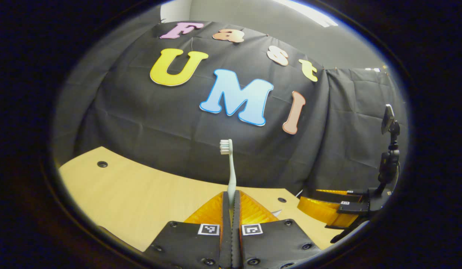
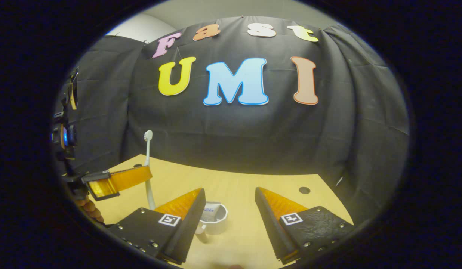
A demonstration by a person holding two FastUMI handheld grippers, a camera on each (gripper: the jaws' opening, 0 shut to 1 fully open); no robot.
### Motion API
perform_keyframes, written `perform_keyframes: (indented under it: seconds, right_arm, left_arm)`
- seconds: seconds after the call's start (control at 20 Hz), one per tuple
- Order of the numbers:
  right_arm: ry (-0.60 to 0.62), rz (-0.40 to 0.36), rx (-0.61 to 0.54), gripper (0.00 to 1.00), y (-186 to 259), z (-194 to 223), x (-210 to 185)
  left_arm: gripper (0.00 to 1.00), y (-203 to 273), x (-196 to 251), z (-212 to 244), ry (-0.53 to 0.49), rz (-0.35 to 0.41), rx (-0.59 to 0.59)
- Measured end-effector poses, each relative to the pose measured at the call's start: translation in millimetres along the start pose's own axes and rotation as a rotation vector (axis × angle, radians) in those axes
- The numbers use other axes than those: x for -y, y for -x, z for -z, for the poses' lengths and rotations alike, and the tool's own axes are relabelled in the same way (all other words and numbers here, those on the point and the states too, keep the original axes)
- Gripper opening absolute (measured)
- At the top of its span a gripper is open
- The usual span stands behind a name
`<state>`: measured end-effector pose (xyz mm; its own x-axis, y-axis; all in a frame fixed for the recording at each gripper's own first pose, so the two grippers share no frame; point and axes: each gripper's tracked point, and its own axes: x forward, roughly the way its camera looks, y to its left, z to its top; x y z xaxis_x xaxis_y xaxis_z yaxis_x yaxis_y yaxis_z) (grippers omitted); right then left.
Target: Put the toothbrush and toothpaste on the desktop into the cup, then pick up the cup and place it on the coaster on the desktop.
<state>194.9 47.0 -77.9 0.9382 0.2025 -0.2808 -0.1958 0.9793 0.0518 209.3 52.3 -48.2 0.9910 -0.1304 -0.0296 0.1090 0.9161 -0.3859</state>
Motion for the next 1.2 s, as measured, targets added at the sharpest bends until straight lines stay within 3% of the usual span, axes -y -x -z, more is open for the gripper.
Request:
perform_keyframes:
  seconds: [0.4, 0.65, 1.05, 1.2]
  right_arm:
    - [-0.032, 0.08, -0.118, 0.82, 45.0, 36.5, 24.7]
    - [-0.08, 0.108, -0.164, 0.82, 56.4, 50.2, 31.7]
    - [-0.135, 0.091, -0.18, 0.84, 45.0, 49.2, 27.0]
    - [-0.127, 0.078, -0.177, 0.82, 41.6, 45.1, 23.9]
  left_arm:
    - [0.07, -59.7, 23.8, -0.9, 0.004, 0.064, 0.077]
    - [0.07, -98.3, 32.2, 29.6, -0.044, 0.092, 0.041]
    - [0.08, -108.3, 29.7, 75.0, -0.102, 0.092, -0.044]
    - [0.13, -108.1, 32.6, 73.2, -0.108, 0.107, -0.051]
